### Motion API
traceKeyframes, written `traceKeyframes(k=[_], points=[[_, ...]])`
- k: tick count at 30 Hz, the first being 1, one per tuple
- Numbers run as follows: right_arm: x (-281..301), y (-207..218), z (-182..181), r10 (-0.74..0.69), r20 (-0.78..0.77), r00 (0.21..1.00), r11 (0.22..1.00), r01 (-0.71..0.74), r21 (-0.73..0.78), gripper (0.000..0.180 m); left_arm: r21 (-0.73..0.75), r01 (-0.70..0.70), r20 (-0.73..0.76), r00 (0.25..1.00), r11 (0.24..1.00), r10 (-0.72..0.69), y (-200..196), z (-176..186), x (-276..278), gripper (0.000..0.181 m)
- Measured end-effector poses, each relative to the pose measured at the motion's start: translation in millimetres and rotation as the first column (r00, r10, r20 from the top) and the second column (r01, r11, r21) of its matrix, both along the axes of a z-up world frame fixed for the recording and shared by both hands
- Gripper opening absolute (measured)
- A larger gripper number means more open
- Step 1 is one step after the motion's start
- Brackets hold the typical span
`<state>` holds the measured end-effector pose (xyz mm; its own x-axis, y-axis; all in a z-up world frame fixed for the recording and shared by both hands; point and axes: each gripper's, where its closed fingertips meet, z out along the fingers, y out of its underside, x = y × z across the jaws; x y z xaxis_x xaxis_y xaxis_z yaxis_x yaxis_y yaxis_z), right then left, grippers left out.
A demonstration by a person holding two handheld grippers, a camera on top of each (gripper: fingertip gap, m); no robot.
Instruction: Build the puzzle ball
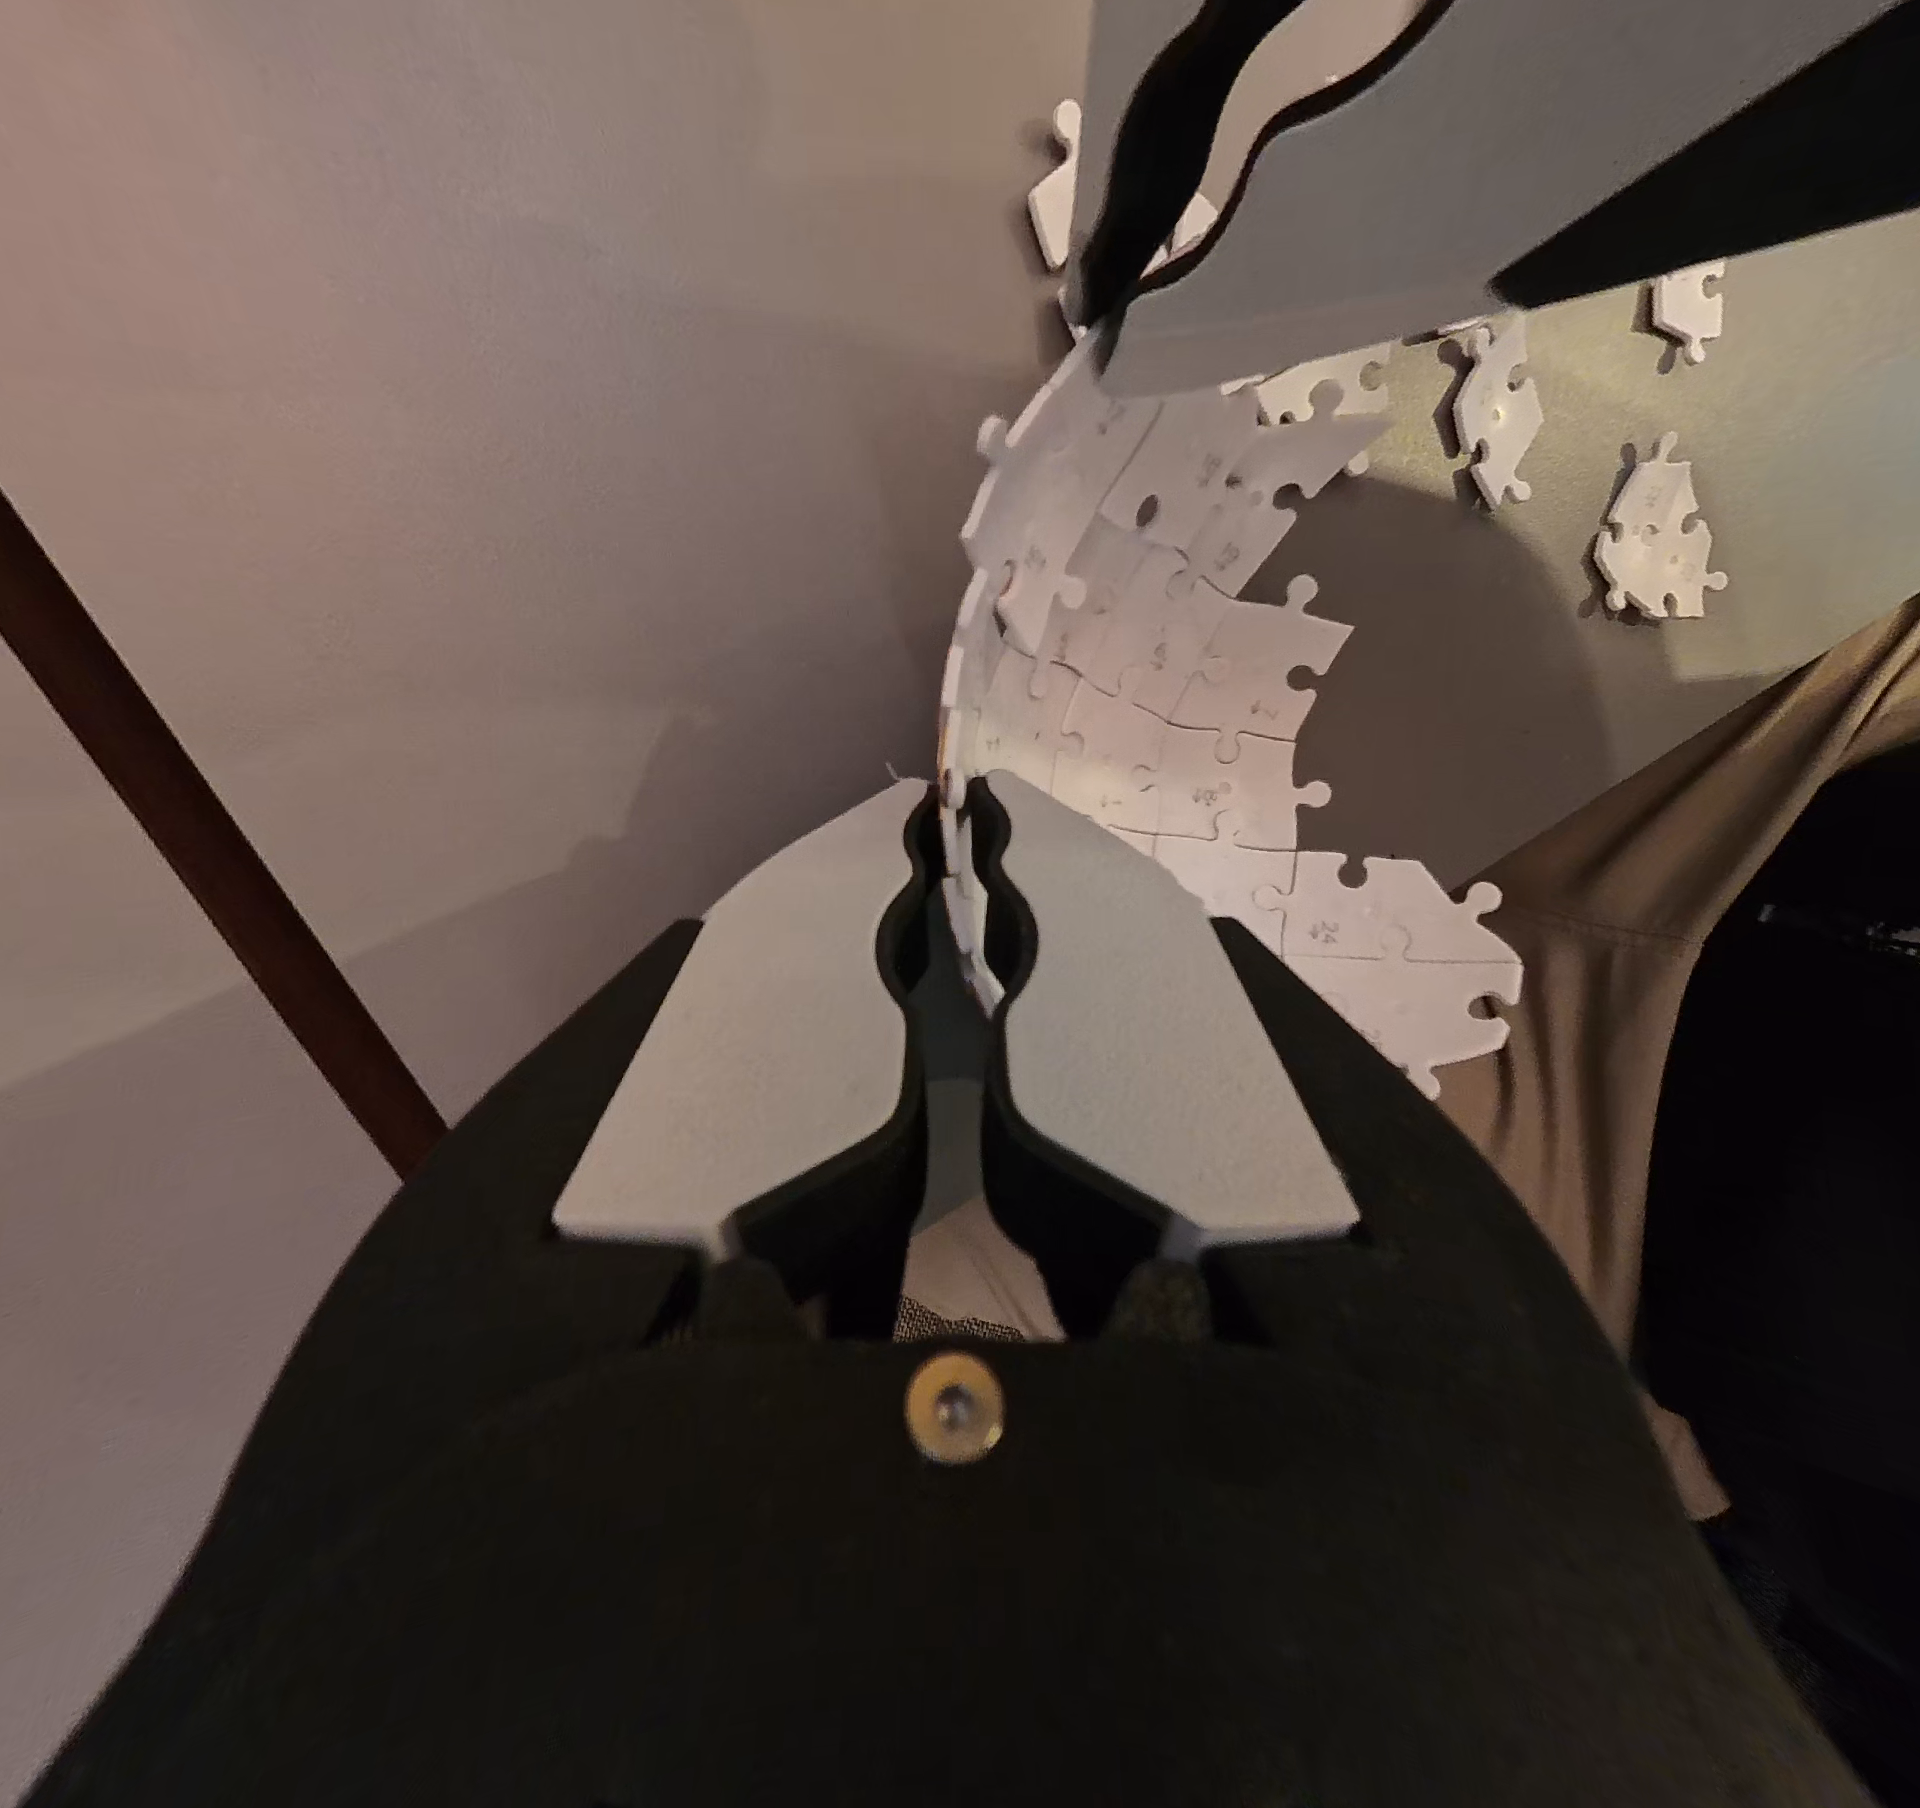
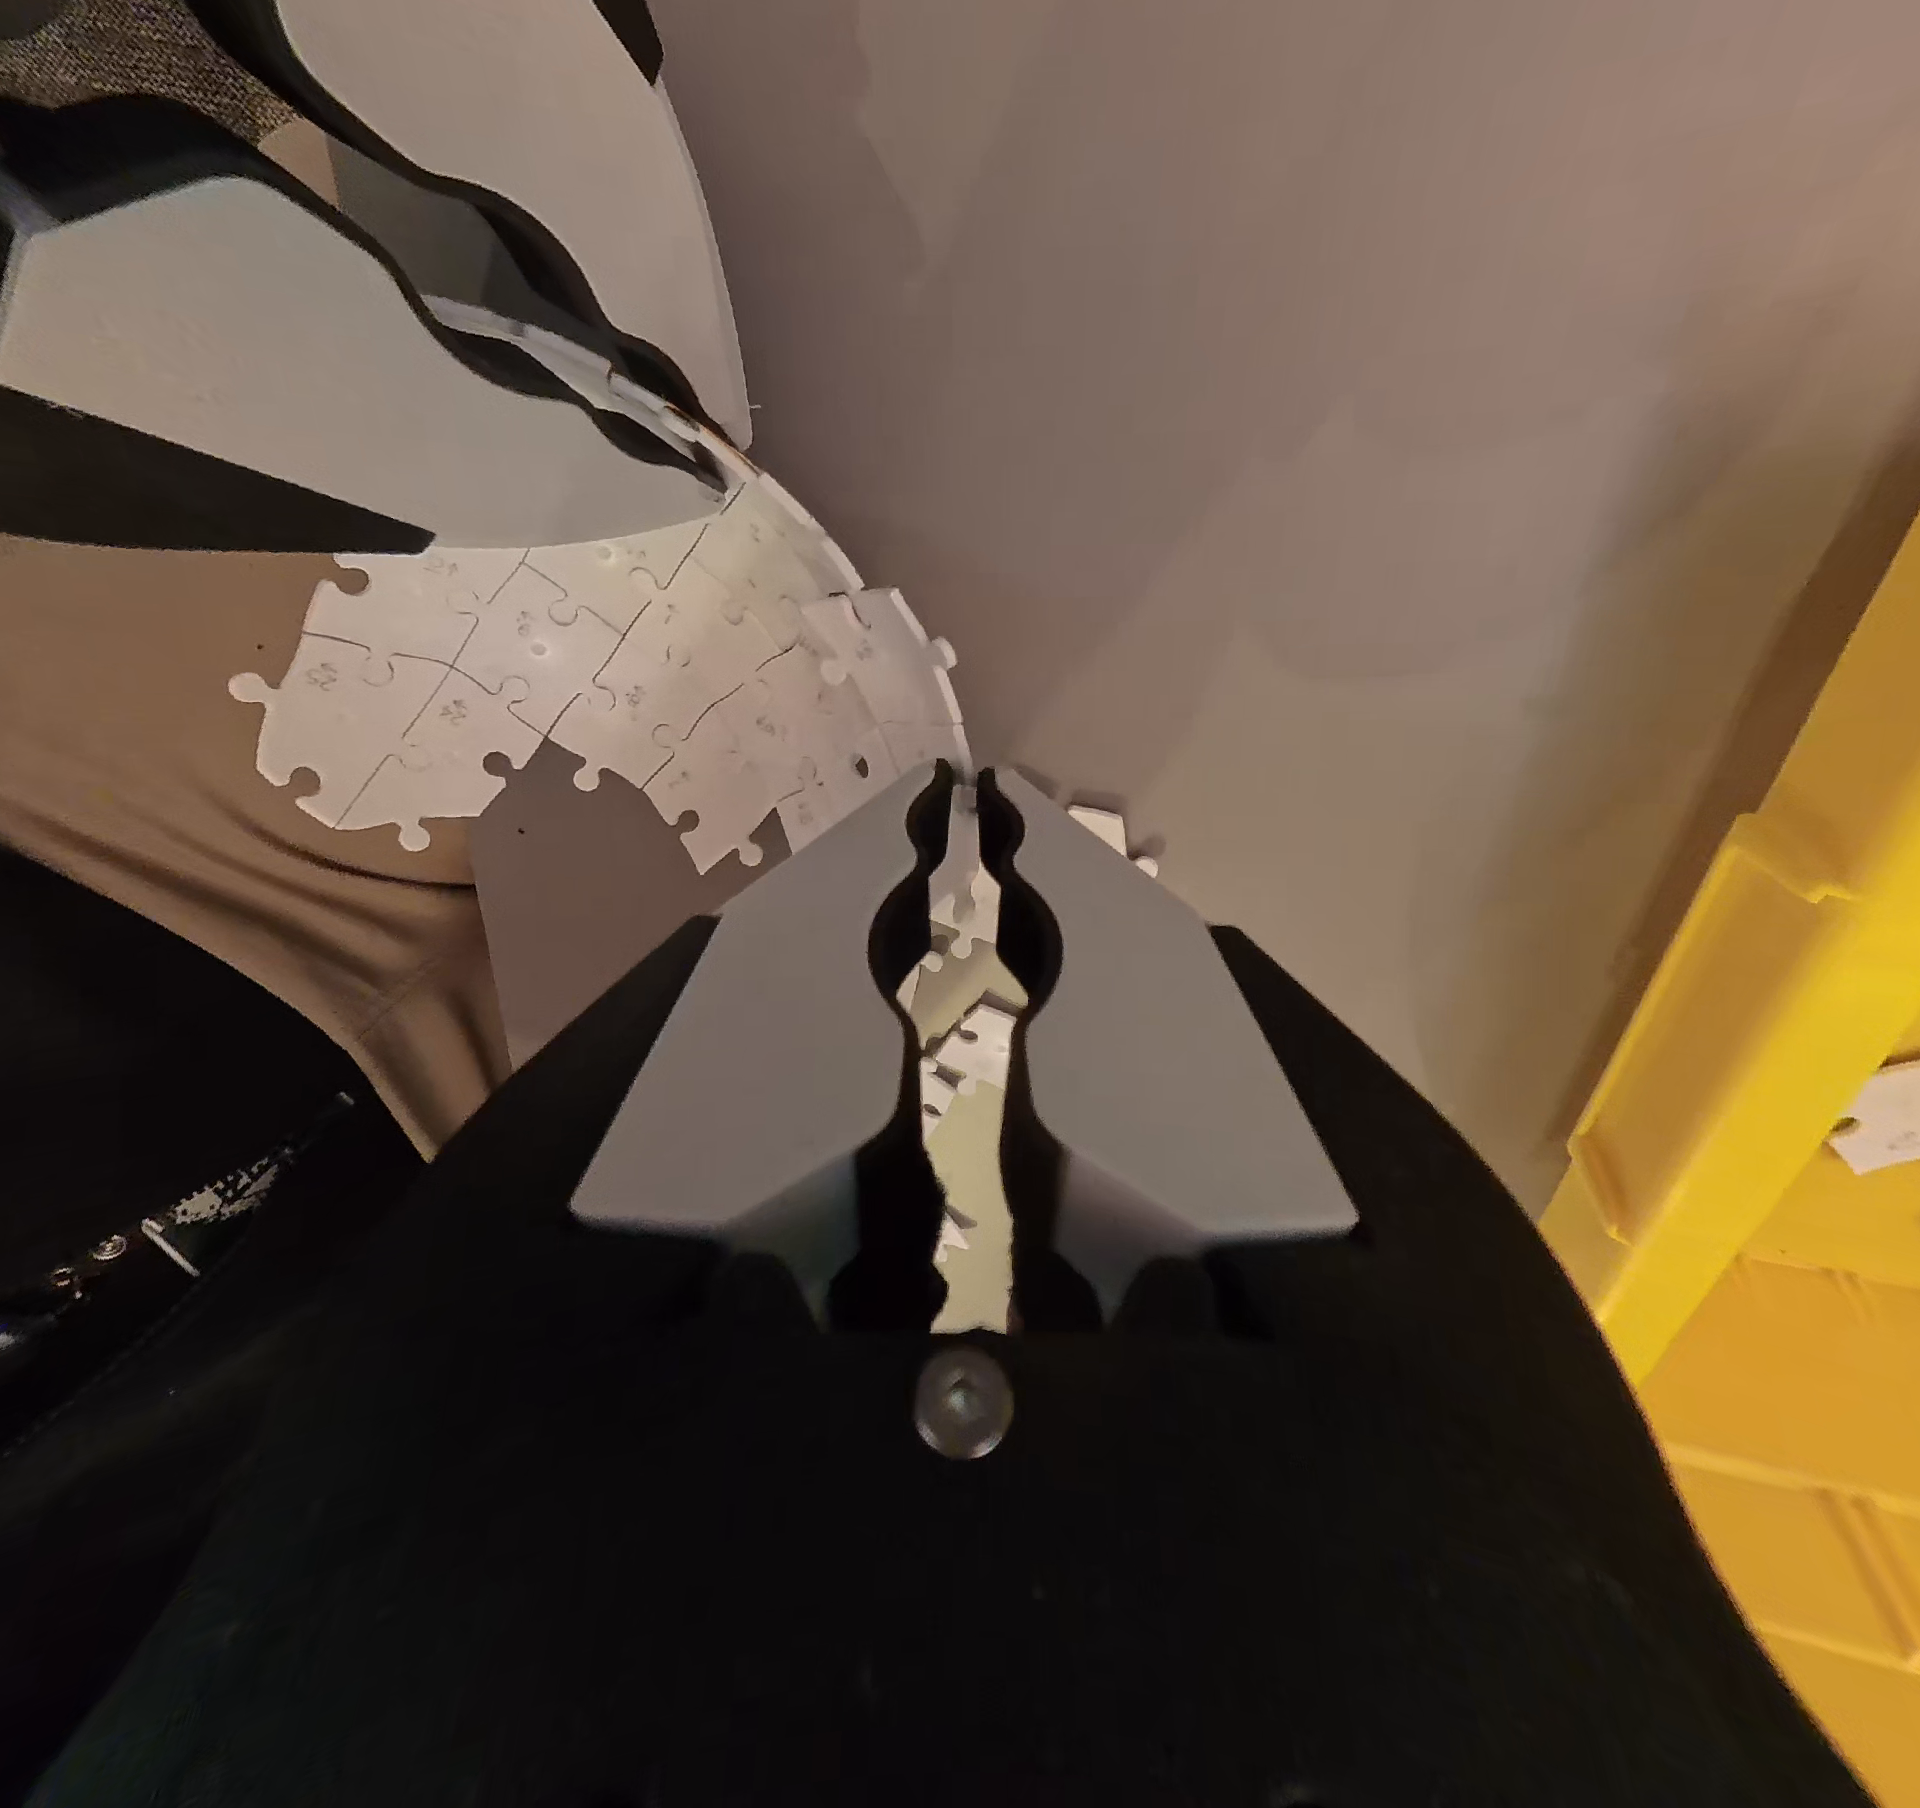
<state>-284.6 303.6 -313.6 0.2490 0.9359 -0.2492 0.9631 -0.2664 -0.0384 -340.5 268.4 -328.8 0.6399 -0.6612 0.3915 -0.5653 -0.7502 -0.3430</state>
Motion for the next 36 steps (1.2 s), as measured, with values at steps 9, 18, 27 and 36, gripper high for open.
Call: traceKeyframes(k=[9, 18, 27, 36], points=[[1.0, 1.4, 1.2, 0.001, -0.014, 1.000, 0.999, -0.001, 0.036, 0.003, 0.000, -0.002, 0.000, 1.000, 1.000, 0.002, 0.0, 0.1, 0.3, 0.005], [0.7, 2.9, 1.8, 0.005, -0.025, 1.000, 0.998, -0.003, 0.068, 0.003, -0.001, -0.003, 0.007, 1.000, 1.000, 0.003, -0.3, 0.5, 0.6, 0.004], [-0.9, 3.5, 1.6, 0.007, -0.047, 0.999, 0.995, -0.002, 0.096, 0.005, -0.002, -0.004, 0.012, 1.000, 1.000, 0.004, -0.3, 0.8, 0.7, 0.004], [-2.2, 2.1, -0.5, -0.006, -0.090, 0.996, 0.996, 0.014, 0.091, 0.013, -0.003, -0.004, 0.013, 1.000, 1.000, 0.004, -0.3, 0.5, 0.7, 0.004]])
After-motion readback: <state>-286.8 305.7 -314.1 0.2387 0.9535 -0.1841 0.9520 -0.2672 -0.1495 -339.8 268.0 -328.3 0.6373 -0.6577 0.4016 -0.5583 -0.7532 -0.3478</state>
